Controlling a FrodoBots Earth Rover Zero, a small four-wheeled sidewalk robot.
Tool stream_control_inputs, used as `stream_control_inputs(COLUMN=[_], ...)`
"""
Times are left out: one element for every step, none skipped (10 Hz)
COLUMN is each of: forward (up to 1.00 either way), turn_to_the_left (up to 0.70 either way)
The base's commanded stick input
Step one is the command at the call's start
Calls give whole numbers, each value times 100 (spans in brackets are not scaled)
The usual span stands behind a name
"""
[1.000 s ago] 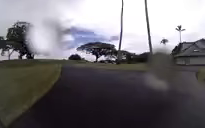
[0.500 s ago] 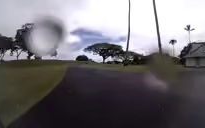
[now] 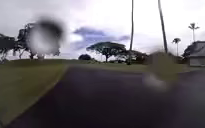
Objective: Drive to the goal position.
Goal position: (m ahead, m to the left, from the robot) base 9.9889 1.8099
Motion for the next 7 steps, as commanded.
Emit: stream_control_inputs(forward=[85, 85, 85, 85, 85, 85, 85], turn_to_the_left=[33, 34, 34, 34, 33, 27, 5])
